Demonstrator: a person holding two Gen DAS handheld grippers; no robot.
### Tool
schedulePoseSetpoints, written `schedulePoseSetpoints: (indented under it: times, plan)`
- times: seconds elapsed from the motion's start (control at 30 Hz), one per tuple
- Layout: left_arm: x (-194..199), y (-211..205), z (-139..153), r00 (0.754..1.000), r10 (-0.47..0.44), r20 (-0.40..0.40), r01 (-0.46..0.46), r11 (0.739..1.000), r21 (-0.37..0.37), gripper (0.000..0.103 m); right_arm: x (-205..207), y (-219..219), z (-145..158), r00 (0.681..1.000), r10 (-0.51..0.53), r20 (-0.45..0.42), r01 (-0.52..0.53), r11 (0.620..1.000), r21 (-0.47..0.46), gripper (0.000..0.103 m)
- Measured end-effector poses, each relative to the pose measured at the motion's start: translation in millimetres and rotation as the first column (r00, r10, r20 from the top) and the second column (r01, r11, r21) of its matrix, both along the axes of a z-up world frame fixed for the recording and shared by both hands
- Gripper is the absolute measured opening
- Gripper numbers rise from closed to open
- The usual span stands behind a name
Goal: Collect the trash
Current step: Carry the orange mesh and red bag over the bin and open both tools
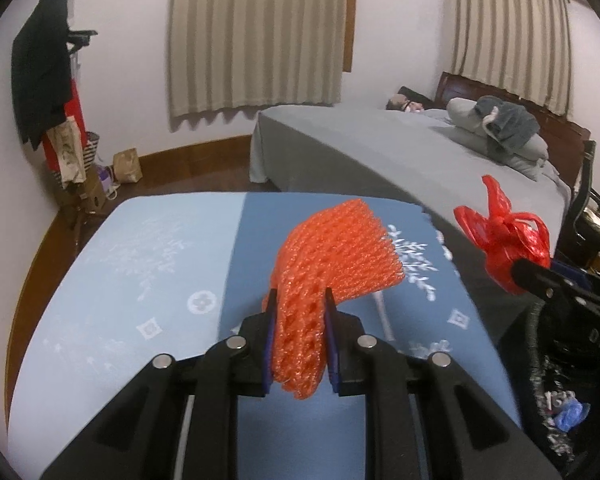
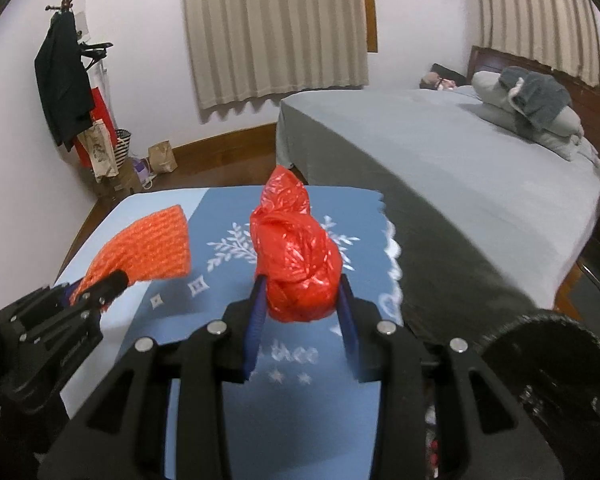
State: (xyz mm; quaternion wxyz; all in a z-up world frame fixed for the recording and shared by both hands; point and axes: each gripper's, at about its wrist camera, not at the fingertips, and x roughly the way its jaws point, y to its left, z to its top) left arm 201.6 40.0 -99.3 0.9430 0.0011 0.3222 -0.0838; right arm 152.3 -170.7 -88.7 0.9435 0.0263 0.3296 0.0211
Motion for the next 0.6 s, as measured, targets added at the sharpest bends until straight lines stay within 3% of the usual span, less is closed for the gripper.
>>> schedulePoseSetpoints:
  times: [0.6]
  plan:
    - [-68.1, -80.6, 35.8, 0.987, -0.150, 0.051, 0.151, 0.989, -0.001, 0.020, -112.1, -83.1, 25.5, 0.992, -0.113, 0.049, 0.114, 0.993, -0.019, 0.034]
